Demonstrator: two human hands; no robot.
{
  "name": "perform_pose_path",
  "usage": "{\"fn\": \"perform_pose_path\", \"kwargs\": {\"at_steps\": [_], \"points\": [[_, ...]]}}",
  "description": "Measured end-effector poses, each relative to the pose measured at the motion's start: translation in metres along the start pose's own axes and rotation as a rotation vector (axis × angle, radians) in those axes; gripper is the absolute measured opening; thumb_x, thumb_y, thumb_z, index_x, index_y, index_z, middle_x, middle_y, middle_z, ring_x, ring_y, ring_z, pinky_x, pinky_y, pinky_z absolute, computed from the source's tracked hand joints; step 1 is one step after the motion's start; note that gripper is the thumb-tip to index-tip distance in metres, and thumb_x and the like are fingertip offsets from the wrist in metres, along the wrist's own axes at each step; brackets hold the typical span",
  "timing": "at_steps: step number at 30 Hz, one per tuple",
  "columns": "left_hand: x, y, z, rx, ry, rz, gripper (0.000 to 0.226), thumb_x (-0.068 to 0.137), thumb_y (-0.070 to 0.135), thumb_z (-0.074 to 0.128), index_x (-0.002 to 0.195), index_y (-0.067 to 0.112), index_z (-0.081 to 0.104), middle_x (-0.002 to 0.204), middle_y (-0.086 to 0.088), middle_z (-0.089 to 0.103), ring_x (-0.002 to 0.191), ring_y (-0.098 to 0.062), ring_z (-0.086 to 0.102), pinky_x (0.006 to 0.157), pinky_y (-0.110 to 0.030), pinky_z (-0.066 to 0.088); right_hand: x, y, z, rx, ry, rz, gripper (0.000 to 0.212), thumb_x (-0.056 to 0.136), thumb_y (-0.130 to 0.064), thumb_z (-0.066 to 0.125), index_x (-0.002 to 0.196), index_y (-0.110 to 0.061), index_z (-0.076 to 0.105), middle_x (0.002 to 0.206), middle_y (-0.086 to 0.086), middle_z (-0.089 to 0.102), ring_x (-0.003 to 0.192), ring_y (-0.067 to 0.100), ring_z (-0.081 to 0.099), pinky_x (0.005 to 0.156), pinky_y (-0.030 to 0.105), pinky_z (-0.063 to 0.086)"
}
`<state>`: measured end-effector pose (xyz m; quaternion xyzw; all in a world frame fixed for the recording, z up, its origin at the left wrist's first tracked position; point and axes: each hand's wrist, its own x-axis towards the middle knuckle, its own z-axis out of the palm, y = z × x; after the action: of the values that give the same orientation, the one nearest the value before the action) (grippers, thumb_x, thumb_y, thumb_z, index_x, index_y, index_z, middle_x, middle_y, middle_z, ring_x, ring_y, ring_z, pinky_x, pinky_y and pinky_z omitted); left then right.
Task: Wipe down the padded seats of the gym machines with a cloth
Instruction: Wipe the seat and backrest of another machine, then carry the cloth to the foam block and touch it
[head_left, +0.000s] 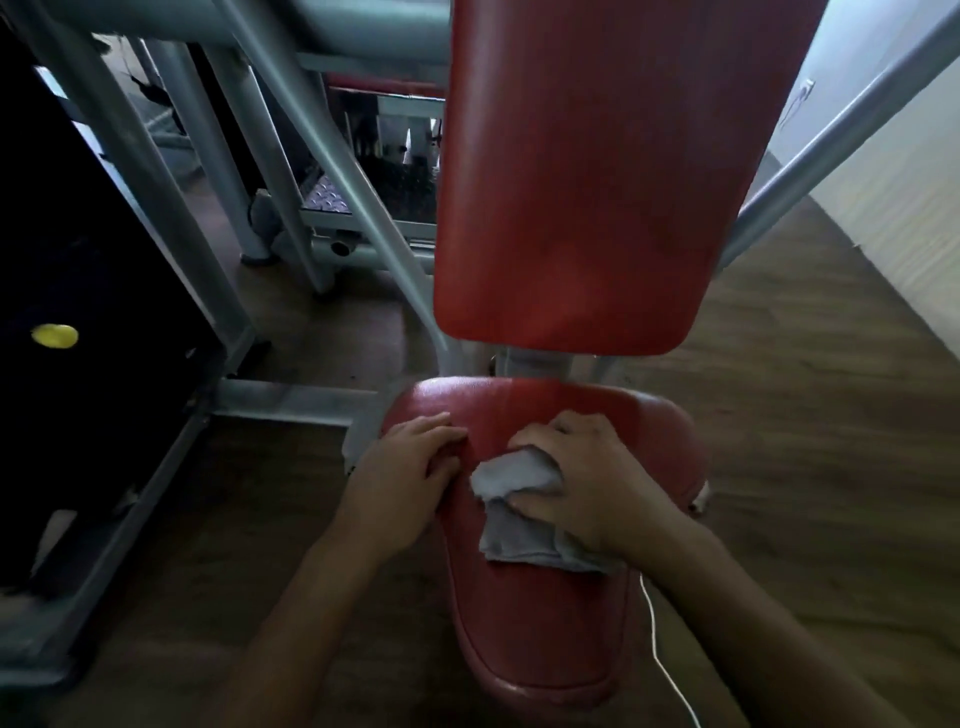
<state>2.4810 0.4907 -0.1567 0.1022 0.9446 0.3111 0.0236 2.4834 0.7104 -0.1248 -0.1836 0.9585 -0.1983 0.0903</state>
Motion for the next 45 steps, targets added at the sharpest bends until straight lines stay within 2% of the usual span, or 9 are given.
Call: {"fn": "perform_pose_path", "kwargs": {"at_steps": [2,5,8,13,18,22,33,37,45], "points": [[0.0,0.017,-0.022,-0.039,-0.029,-0.078,0.028,0.098,0.018,0.06,0.123,0.027,0.069,0.125,0.011,0.067,0.113,-0.006,0.062,0.09,-0.02,0.046,0.007,-0.003,-0.011,0.017,0.017,0.04,0.034,0.084,-0.031,0.07,0.116,-0.027,0.061,0.095,-0.012,0.049,0.096,0.017,0.051,0.08,0.026,0.032],[-0.003,0.045,-0.059,-0.046,-0.017,-0.171,0.023,0.1,0.022,0.057,0.118,0.03,0.069,0.107,0.011,0.068,0.092,-0.006,0.063,0.072,-0.019,0.045,0.01,-0.015,-0.048,0.079,0.035,0.137,0.03,0.084,-0.027,0.066,0.113,-0.028,0.062,0.101,-0.003,0.063,0.093,0.02,0.063,0.078,0.029,0.046],[-0.006,0.077,-0.104,-0.036,0.072,-0.17,0.015,0.096,0.03,0.06,0.106,0.031,0.071,0.104,0.006,0.071,0.094,-0.017,0.067,0.08,-0.037,0.054,-0.005,-0.043,-0.112,0.105,0.119,0.083,0.021,0.086,-0.022,0.07,0.106,-0.023,0.071,0.096,-0.004,0.07,0.086,0.013,0.062,0.079,0.007,0.04],[-0.022,0.169,-0.178,-0.013,0.242,-0.05,0.025,0.094,0.041,0.052,0.101,0.025,0.07,0.099,0.008,0.068,0.091,-0.013,0.063,0.078,-0.035,0.052,-0.054,-0.074,-0.216,0.217,0.202,0.138,0.03,0.082,-0.049,0.063,0.11,-0.04,0.06,0.101,-0.016,0.062,0.092,0.007,0.062,0.081,0.036,0.054],[-0.032,0.273,-0.189,-0.005,0.323,-0.038,0.017,0.096,0.041,0.057,0.103,0.03,0.068,0.102,0.019,0.063,0.098,-0.002,0.056,0.087,-0.021,0.041,-0.096,-0.053,-0.29,0.311,0.28,0.044,0.032,0.082,-0.031,0.076,0.113,-0.031,0.066,0.106,-0.018,0.064,0.096,-0.003,0.062,0.079,0.016,0.05],[-0.026,0.357,-0.175,-0.057,0.402,-0.07,0.024,0.096,0.045,0.051,0.108,0.032,0.068,0.109,0.022,0.063,0.105,0.002,0.056,0.091,-0.027,0.045,-0.126,-0.01,-0.35,0.356,0.304,-0.019,0.033,0.08,-0.029,0.08,0.11,-0.029,0.067,0.104,-0.014,0.066,0.096,0.002,0.064,0.08,0.025,0.054],[-0.05,0.511,-0.191,-0.127,0.516,-0.101,0.023,0.097,0.044,0.051,0.109,0.031,0.067,0.106,0.021,0.065,0.1,0.002,0.06,0.085,-0.02,0.048,-0.21,0.037,-0.484,0.405,0.368,-0.121,0.044,0.078,-0.027,0.086,0.117,-0.029,0.067,0.108,-0.013,0.068,0.101,0.002,0.064,0.083,0.012,0.048],[-0.056,0.543,-0.192,-0.168,0.54,-0.08,0.022,0.099,0.039,0.055,0.107,0.026,0.07,0.105,0.018,0.067,0.099,0.002,0.061,0.083,-0.015,0.045,-0.243,0.052,-0.503,0.382,0.432,-0.11,0.041,0.076,-0.03,0.087,0.112,-0.031,0.067,0.107,-0.015,0.068,0.101,0.003,0.064,0.083,0.018,0.05],[-0.051,0.604,-0.172,-0.221,0.506,-0.011,0.012,0.096,0.032,0.064,0.099,0.026,0.074,0.098,0.021,0.069,0.093,0.001,0.065,0.08,-0.032,0.056,-0.295,0.1,-0.543,0.341,0.505,-0.084,0.037,0.076,-0.032,0.088,0.108,-0.032,0.068,0.104,-0.017,0.069,0.099,0.002,0.064,0.086,0.027,0.052]]}}
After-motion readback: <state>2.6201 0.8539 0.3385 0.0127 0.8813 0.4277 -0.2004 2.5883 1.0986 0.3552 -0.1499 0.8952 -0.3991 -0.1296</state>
